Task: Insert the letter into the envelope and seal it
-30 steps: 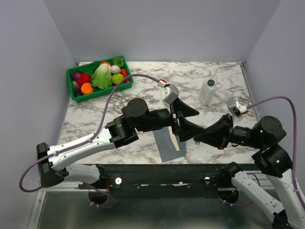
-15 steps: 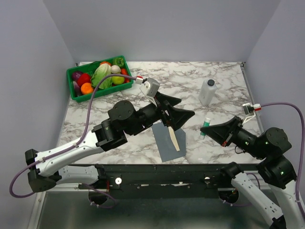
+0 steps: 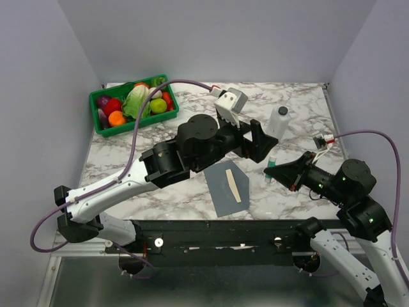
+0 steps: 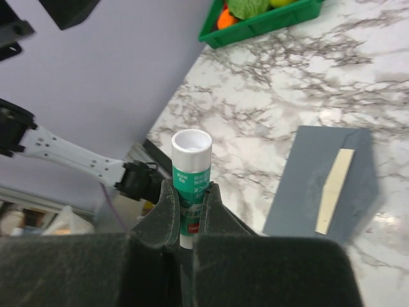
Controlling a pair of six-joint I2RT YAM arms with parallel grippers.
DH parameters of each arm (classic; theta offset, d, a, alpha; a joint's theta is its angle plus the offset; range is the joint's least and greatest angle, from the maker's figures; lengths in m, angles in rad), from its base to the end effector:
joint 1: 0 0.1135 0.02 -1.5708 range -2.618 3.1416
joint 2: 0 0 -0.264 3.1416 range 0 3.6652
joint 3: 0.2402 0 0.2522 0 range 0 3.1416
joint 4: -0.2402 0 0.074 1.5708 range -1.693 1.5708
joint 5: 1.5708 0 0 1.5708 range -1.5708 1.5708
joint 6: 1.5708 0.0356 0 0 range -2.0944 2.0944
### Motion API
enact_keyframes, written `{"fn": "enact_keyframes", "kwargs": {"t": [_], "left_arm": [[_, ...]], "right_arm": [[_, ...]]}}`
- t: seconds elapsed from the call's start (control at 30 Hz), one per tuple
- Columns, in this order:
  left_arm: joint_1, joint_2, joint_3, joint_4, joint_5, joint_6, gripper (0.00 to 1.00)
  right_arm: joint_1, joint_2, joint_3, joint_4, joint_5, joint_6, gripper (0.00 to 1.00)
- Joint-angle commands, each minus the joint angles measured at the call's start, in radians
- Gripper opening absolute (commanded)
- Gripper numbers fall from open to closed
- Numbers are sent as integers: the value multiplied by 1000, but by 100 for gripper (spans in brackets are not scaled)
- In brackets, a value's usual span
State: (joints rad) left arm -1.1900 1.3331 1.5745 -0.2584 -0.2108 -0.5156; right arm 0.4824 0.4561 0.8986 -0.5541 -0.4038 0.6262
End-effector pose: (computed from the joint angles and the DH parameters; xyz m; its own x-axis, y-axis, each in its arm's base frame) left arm 0.1148 -0.2666 0.4850 -0.4148 -0.2612 -0.8716 0.7190 0.4929 -0.4899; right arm 0.0686 0.0517 0.3770 -0.5327 0.3294 -0.7796 -0.5681 0.5436 0.6179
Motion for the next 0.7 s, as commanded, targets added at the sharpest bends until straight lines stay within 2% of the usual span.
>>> {"fn": "enact_keyframes", "kwargs": {"t": [0.0,0.13,0.57,0.67], "left_arm": [[-19,58,79,-194,-46,20,99],[-34,81,79,-180,-25,5,97],[-51,127,91,-163,-22,-31,78],[-52,133,90,-156,-7,-35,77]], "right_arm": [[-2,30,69,-43,30,-195,1],[-2,55,80,-24,3,-201,1],[-1,55,69,16,-29,-197,1],[-2,56,72,16,-26,-198,1]]}}
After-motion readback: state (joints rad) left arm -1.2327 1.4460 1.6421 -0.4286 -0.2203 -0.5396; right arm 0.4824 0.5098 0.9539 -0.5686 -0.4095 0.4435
